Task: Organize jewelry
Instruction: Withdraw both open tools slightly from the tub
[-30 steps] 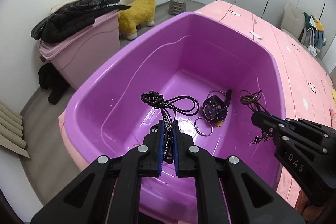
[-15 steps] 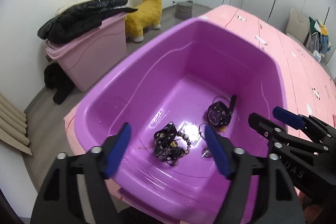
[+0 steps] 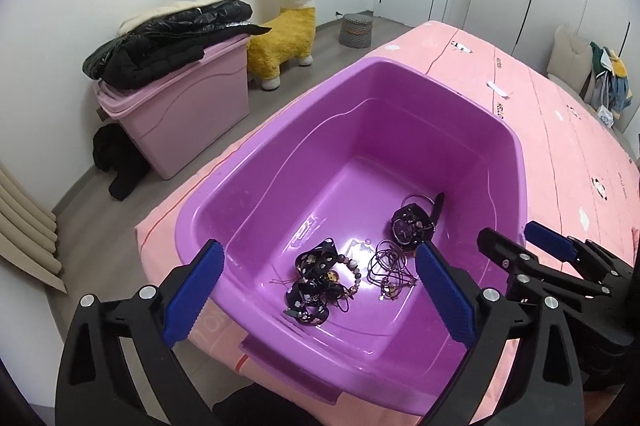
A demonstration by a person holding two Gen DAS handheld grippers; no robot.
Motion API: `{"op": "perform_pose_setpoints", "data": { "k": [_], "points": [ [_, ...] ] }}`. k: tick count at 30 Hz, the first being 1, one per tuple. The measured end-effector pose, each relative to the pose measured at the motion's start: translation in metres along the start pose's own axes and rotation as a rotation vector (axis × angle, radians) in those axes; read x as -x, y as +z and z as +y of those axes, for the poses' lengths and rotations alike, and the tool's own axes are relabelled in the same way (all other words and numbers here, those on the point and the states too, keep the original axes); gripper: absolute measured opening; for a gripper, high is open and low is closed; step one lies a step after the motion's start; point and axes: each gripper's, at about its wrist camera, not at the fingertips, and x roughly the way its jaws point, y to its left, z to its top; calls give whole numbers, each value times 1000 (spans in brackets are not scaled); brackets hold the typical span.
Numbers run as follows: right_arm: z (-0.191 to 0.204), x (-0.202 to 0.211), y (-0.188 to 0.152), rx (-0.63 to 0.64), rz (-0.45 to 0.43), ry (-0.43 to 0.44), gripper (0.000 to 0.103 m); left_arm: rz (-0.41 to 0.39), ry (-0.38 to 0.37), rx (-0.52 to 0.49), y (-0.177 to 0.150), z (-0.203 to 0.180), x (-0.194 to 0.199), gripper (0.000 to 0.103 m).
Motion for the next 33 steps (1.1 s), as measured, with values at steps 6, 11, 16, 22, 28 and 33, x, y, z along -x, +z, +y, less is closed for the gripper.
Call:
{"op": "perform_pose_setpoints", "data": {
  "k": [6, 11, 16, 22, 28, 33],
  "points": [
    [-2, 9, 0, -15, -13, -10, 68, 18, 34, 9, 0, 2, -1, 97],
    [-3, 16, -2, -23, -25, -33, 70, 37, 39, 24, -1, 5, 0, 97],
    [-3, 19, -3, -19, -23, -53, 71, 27, 46, 38, -1, 6, 6, 97],
    [-2, 24, -4, -24, -30, -62, 71, 21, 44, 68, -1, 11, 10, 97],
    [0, 29, -5, -17, -38, -73, 71, 12, 56, 64, -2, 10, 15, 97],
    [0, 29, -5, -16, -36, -69, 71, 7, 57, 58, -3, 9, 17, 97]
  ]
}}
